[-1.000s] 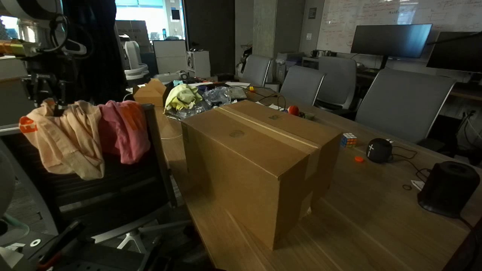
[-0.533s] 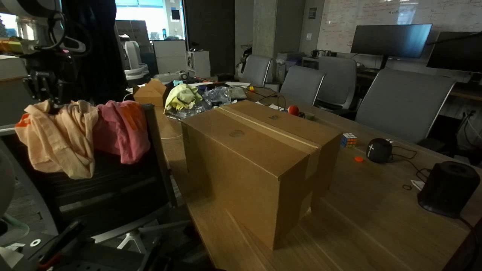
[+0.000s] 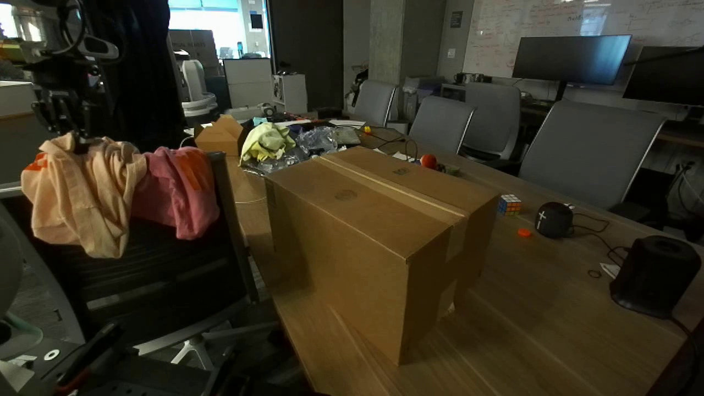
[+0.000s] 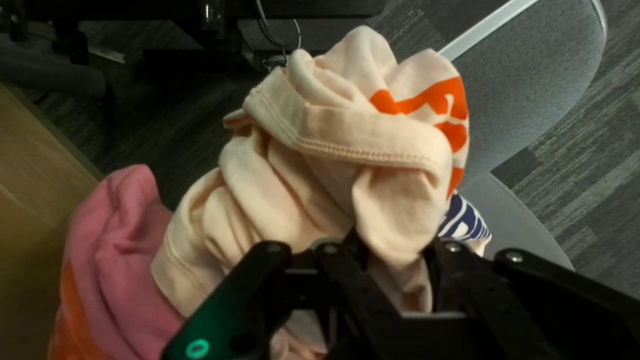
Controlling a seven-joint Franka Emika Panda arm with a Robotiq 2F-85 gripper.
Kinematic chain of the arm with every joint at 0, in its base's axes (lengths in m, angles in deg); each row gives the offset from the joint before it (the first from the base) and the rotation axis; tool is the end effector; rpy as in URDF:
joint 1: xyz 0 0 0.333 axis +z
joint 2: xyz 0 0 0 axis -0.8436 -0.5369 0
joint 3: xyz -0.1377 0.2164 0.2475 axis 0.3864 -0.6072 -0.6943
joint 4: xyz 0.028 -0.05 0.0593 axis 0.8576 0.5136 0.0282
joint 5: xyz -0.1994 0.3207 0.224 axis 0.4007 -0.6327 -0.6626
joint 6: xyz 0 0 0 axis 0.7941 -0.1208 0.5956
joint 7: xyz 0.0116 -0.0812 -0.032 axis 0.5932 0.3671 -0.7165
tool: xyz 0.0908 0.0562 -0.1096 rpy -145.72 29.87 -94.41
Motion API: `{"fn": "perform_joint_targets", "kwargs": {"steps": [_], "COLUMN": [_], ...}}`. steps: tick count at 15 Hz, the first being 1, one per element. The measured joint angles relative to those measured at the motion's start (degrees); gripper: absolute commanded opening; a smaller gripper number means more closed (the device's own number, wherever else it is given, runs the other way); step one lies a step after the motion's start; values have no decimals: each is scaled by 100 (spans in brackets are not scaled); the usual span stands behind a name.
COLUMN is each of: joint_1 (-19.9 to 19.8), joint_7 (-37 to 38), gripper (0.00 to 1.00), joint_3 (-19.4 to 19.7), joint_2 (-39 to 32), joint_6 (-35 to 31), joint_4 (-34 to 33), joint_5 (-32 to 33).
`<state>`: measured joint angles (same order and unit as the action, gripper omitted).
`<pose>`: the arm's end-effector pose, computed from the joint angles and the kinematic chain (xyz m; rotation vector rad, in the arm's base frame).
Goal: Move the shirts to the top of the box one at a time
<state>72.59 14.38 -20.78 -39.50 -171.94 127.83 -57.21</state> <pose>0.4295 0.3025 0.3939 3.1146 0.0527 -0.2536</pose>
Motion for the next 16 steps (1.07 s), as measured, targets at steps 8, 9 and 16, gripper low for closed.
{"fn": "perform_joint_targets", "kwargs": {"steps": [8, 9, 16], "joint_1": [-89, -111, -312], "joint_7": [325, 365, 537], "gripper": [5, 5, 5], "joint_3": [29, 33, 137], "joint_2": [395, 413, 421], "joint_6": [614, 674, 1080], "joint_4": [-618, -694, -1211], "joint_5": [132, 156, 215]}}
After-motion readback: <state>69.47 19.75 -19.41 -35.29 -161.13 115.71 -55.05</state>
